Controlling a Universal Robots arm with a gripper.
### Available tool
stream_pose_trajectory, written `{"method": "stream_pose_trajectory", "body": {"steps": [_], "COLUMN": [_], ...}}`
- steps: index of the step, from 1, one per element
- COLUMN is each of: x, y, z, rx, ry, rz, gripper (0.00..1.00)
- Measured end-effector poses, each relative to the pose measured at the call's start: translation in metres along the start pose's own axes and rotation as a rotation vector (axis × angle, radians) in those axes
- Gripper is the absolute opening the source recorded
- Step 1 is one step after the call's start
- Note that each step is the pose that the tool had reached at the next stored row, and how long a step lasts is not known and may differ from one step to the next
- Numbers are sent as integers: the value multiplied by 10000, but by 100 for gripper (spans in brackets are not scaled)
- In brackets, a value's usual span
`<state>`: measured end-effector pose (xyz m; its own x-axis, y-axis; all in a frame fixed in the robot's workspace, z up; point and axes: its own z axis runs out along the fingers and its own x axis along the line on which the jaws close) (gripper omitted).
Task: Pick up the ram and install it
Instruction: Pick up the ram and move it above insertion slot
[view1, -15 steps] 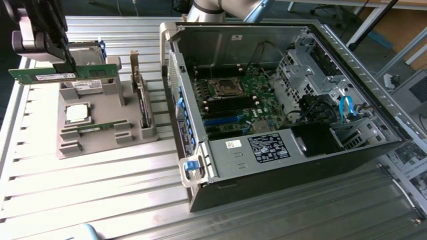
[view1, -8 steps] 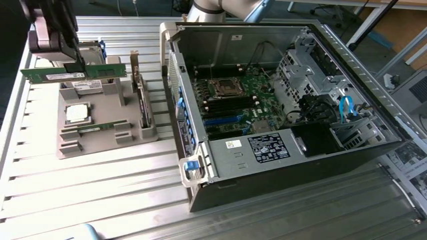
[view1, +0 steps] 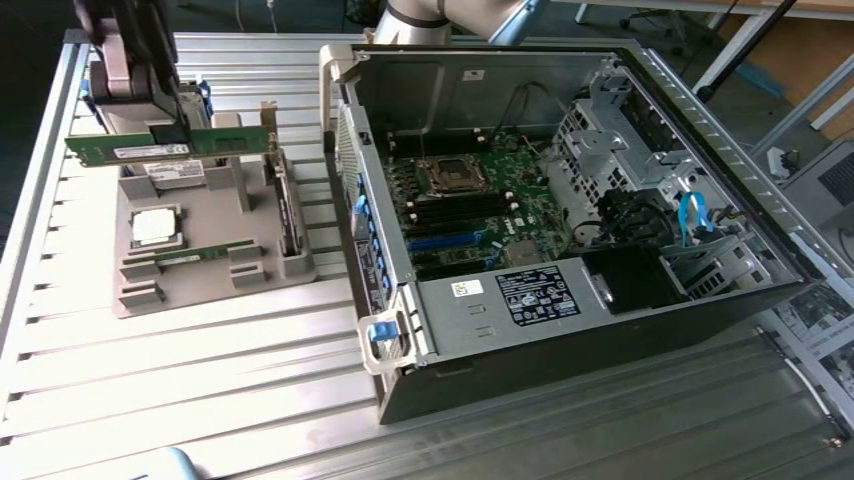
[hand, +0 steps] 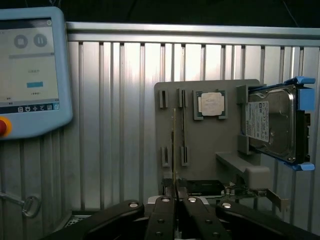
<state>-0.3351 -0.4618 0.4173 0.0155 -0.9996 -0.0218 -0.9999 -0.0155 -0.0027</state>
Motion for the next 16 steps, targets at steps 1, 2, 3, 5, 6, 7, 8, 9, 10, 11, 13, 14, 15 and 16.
{"method": "stream_pose_trajectory", "body": {"steps": [1, 2, 3, 5, 6, 7, 8, 9, 10, 11, 13, 14, 15, 16], "x": [0, 1, 1, 1, 2, 2, 2, 2, 3, 3, 3, 4, 4, 4], "y": [-17, -42, -60, -98, -112, -129, -143, -158, -174, -186, -227, -243, -262, -281], "z": [0, 0, 0, 0, 0, 1, 1, 1, 1, 0, 0, 0, 1, 0], "rx": [1, 0, 0, 0, 0, 1, 0, 0, 1, 0, 0, 0, 0, 0], "ry": [0, 0, 0, 1, 0, -1, -1, 0, 0, 0, 0, 0, 0, 0], "rz": [0, 0, 0, 0, 0, 0, 0, 0, 0, -1, 0, 0, 0, 0], "gripper": [12, 12, 12, 12, 12, 12, 12, 12, 12, 12, 12, 12, 12, 12]}}
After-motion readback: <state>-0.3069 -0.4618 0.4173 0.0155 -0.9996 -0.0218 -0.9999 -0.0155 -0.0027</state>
